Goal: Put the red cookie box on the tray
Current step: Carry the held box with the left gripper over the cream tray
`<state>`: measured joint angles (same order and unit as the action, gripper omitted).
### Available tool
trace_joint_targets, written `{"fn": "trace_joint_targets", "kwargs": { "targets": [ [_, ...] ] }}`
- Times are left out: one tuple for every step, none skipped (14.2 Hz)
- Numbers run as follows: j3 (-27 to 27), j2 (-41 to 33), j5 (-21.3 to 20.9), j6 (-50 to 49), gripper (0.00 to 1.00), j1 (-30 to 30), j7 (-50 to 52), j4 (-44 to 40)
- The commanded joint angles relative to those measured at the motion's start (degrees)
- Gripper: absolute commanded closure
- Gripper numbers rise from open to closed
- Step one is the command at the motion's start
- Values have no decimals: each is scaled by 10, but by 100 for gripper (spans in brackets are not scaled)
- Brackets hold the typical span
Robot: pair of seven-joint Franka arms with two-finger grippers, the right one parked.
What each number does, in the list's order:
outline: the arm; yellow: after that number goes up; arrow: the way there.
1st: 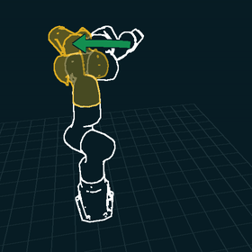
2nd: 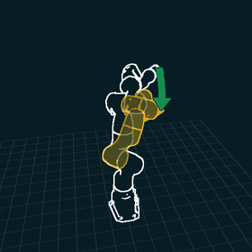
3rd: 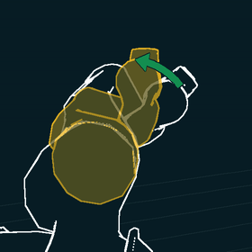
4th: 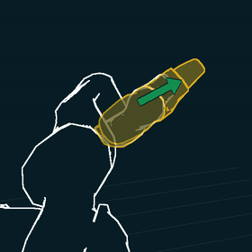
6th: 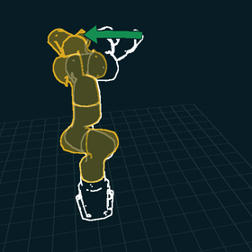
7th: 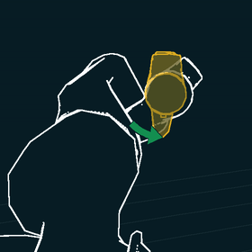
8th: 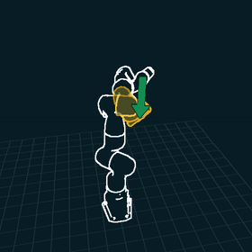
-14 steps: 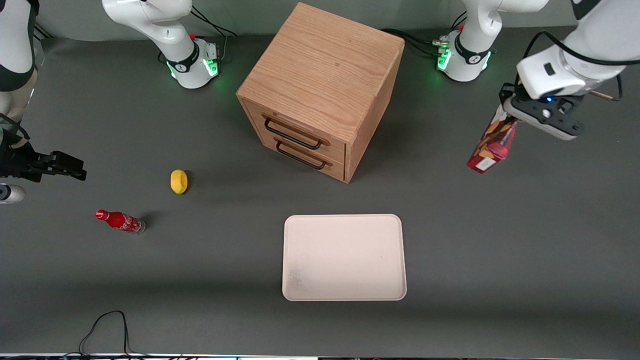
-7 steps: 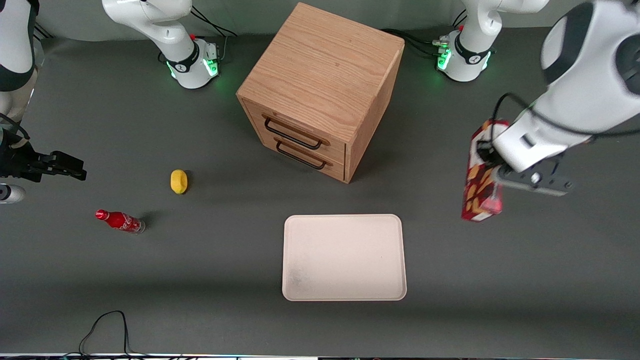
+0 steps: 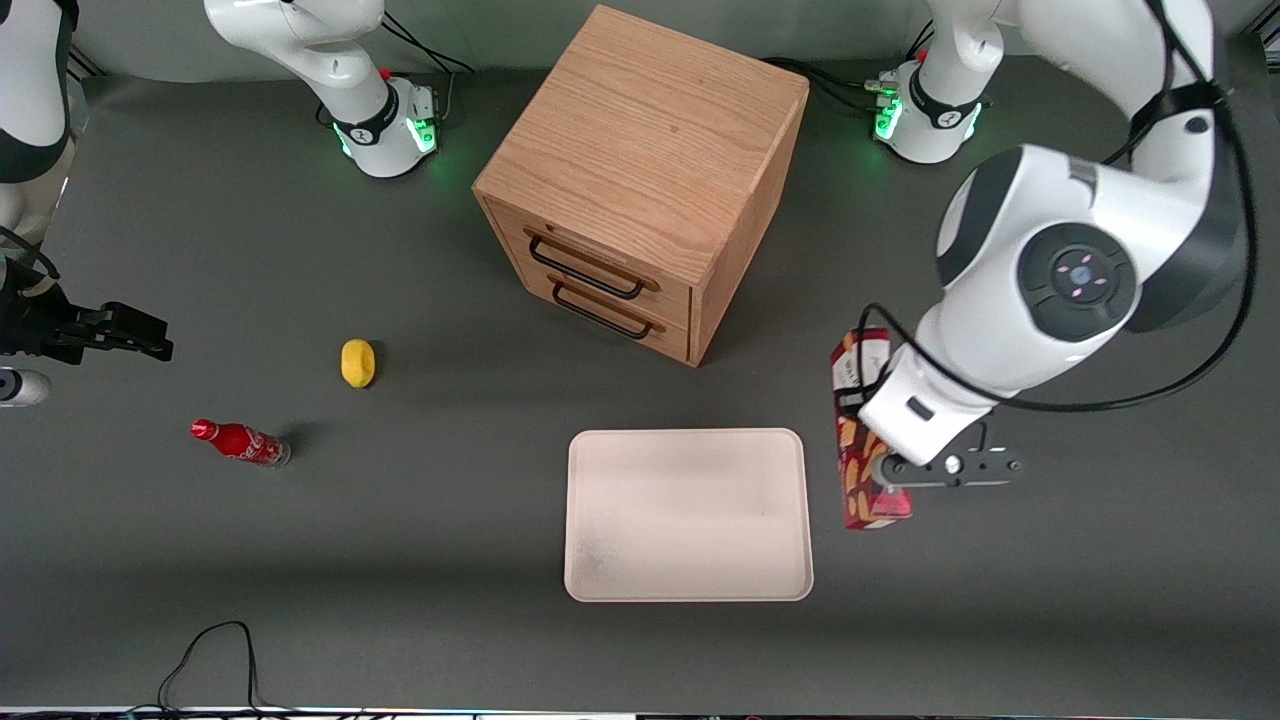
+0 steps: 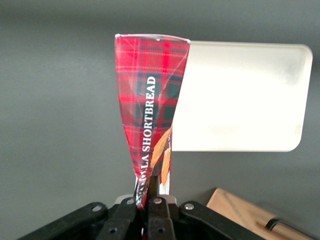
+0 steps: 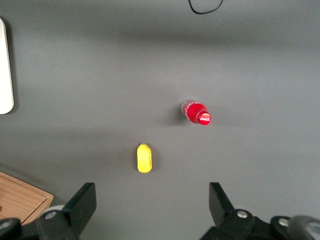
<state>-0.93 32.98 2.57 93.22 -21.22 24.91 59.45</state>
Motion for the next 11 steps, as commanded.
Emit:
{"fn": "trace_joint_targets", "kwargs": {
  "targets": [
    [6,37,2,-7,100,-8,23,-48],
    [5,52,2,5,100,-9,21,-43],
    [5,68,1,18,100,-10,14,-31],
    [5,81,2,40,100,-10,7,-17],
    [4,89,2,68,100,-10,-3,2],
    [4,94,1,91,100,-10,-20,23],
    [4,103,0,113,100,-12,-38,30],
    [3,117,3,122,100,-12,-36,30],
    [3,129,6,134,100,-15,-34,30],
    [3,137,6,147,100,-15,-29,30],
    [3,148,6,158,100,-18,-24,30]
  ]
}}
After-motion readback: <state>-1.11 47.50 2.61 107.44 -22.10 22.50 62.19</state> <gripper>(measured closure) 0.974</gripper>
